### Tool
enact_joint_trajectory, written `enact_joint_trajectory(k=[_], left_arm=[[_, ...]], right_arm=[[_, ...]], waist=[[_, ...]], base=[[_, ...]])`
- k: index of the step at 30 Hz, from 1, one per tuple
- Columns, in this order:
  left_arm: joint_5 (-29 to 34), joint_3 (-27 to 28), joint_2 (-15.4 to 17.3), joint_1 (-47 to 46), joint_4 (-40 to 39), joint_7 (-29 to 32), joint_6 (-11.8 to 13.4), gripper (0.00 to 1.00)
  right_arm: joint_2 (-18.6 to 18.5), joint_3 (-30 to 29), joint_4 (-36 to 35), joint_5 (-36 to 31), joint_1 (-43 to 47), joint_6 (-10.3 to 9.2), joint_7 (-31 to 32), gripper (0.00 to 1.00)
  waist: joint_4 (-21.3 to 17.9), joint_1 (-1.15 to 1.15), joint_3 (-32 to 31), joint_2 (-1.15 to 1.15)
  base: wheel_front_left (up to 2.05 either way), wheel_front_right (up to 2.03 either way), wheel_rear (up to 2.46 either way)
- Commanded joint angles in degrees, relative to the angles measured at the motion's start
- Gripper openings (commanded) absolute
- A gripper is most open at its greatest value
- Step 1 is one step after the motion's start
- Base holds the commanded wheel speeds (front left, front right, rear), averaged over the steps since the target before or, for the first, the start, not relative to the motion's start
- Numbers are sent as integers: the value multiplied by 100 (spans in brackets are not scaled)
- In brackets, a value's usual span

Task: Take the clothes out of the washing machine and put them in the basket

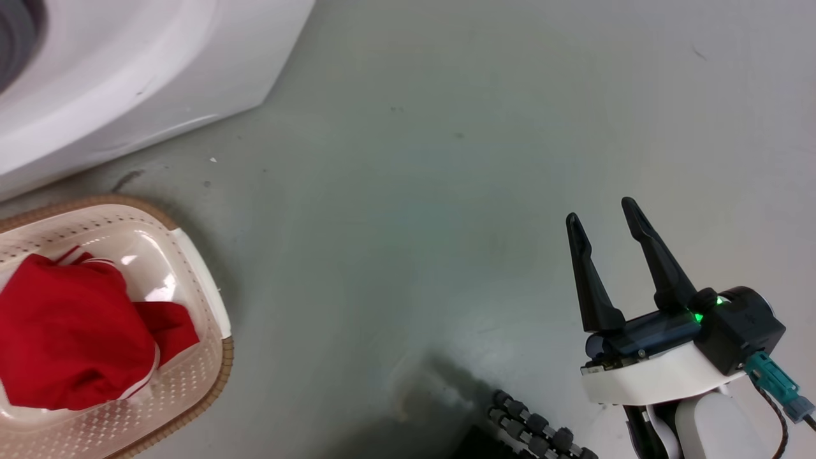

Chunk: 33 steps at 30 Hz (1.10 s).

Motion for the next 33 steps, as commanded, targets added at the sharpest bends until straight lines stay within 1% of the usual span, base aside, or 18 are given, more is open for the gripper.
enact_joint_trajectory(k=[1,4,8,10,11,16,21,26,30,32,33], left_arm=[[27,-60,22,-148,18,74,-17,100],[135,-253,119,-163,97,100,-53,100],[89,-349,114,-228,274,185,-95,100],[-41,-238,72,-236,390,144,-18,100],[-216,-122,1,-190,588,98,14,0],[-152,-242,185,-211,618,-365,-44,0],[-219,-278,102,-58,724,-1224,-86,0],[-329,-262,-15,62,891,-2407,-115,0],[-482,-280,-158,274,1137,-3100,-136,0],[-497,-386,-215,422,1200,-3479,-140,0],[-497,-386,-215,422,1200,-3479,-140,0]], right_arm=[[16,-3,-14,49,38,-6,-12,100],[16,-27,-31,75,33,-6,-12,100],[16,-35,-60,118,53,-6,-12,100],[16,-27,-78,140,63,-6,-12,100],[15,-10,-80,136,71,-6,-12,100],[15,-3,-46,100,-9,-6,-12,100],[13,-120,17,-54,-78,-6,-12,100],[13,-296,62,-305,-91,-6,-12,100],[12,-435,96,-464,-52,-6,-12,100],[10,-472,115,-584,2,-6,-12,100],[10,-472,115,-584,2,-6,-12,100]], waist=[[-74,-1,96,0],[-81,-1,148,0],[-77,-1,190,0],[-72,-1,216,0],[-66,-1,221,0],[-63,-1,158,0],[121,-1,-128,0],[350,-1,-517,0],[601,-1,-870,0],[736,-1,-1064,0],[736,-1,-1064,0]], base=[[0,0,0],[0,0,0],[0,0,0],[0,0,0],[0,0,0],[0,0,0],[0,0,0],[0,0,0],[0,0,0],[0,0,0],[0,0,0]])
